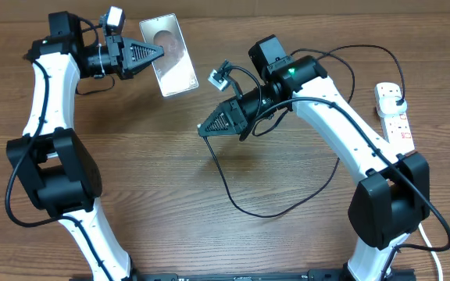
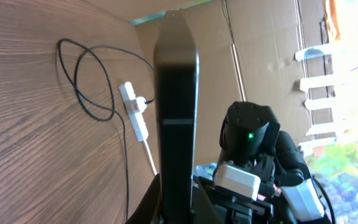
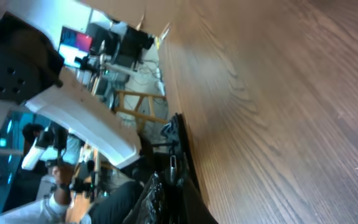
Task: Plug charger to phone and switch on socket
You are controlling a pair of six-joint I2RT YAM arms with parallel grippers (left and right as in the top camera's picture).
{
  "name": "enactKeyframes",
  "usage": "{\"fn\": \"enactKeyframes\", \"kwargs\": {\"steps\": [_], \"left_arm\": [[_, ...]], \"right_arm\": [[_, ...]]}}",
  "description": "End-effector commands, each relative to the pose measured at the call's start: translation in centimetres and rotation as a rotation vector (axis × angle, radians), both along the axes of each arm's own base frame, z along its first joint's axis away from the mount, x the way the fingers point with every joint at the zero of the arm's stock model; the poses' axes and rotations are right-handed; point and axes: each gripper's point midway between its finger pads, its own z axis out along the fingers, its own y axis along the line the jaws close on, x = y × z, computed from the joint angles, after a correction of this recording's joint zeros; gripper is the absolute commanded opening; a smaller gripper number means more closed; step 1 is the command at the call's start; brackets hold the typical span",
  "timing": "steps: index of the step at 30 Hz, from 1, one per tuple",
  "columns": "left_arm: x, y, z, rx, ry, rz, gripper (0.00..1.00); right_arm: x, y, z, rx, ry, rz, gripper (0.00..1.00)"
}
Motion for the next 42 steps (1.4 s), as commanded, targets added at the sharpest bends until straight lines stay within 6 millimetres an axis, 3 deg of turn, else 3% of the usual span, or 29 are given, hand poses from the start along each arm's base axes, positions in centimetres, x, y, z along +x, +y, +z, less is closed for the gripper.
{"fn": "enactKeyframes", "kwargs": {"steps": [1,3,5,10,13,15,21,26,28,30,31,32,33,34,36,37,38,39,42], "left_arm": [[-1.0,-0.8,2.7,-0.047,-0.086,-0.035,0.04],[-0.9,-0.5,2.5,-0.034,-0.083,-0.025,0.04],[-0.5,0.1,1.6,0.018,-0.071,0.004,0.04],[0.8,2.7,-1.4,0.169,0.064,0.116,0.04],[0.9,3.2,-1.7,0.185,0.07,0.132,0.04],[1.0,3.3,-1.8,0.192,0.071,0.135,0.04],[1.0,3.3,-1.8,0.191,0.072,0.135,0.04],[1.0,3.3,-2.0,0.203,0.075,0.139,0.04],[1.0,3.3,-2.1,0.207,0.077,0.139,0.04],[1.0,3.3,-2.2,0.212,0.078,0.141,0.04],[1.0,3.3,-2.2,0.212,0.078,0.141,0.04],[1.0,3.3,-2.2,0.212,0.078,0.141,0.04],[1.0,3.3,-2.2,0.212,0.079,0.141,0.04],[1.0,3.3,-2.2,0.212,0.081,0.141,0.04],[1.0,3.3,-2.2,0.211,0.082,0.141,0.04],[1.0,3.3,-2.2,0.212,0.082,0.141,0.04],[1.0,3.3,-2.2,0.212,0.081,0.141,0.04],[1.0,3.3,-2.2,0.212,0.079,0.141,0.04],[1.0,3.3,-2.2,0.212,0.083,0.14,0.04]], "right_arm": [[2.5,-1.8,-4.4,-0.318,0.073,-0.225,0.04],[4.0,-4.4,-8.7,-0.579,0.091,-0.415,0.04],[4.5,-6.2,-11.6,-0.715,0.112,-0.526,0.04],[4.8,-9.6,-18.8,-0.952,0.158,-0.686,0.04],[4.9,-10.1,-21.2,-1.025,0.163,-0.698,0.04],[4.8,-10.2,-21.5,-1.031,0.17,-0.698,0.05],[4.5,-9.5,-20.8,-1.005,0.196,-0.666,0.31],[4.0,-10.4,-19.4,-1.049,0.23,-0.646,0.37],[3.3,-10.2,-19.2,-1.045,0.259,-0.621,0.43],[3.2,-8.3,-18.6,-0.932,0.225,-0.506,0.52],[3.1,-6.0,-17.6,-0.778,0.17,-0.376,0.56],[3.4,-5.5,-17.4,-0.741,0.146,-0.361,0.56],[4.4,-6.0,-17.8,-0.773,0.109,-0.402,0.56],[6.4,-9.8,-19.2,-0.99,0.101,-0.643,0.63],[7.2,-11.6,-19.5,-1.082,0.005,-0.674,0.66],[6.6,-10.4,-19.4,-1.026,-0.035,-0.544,0.67],[4.6,-7.6,-18.7,-0.861,-0.074,-0.296,0.79],[4.4,-7.4,-18.6,-0.846,-0.072,-0.281,0.79],[6.6,-10.9,-19.5,-1.055,-0.067,-0.531,0.81]]}}
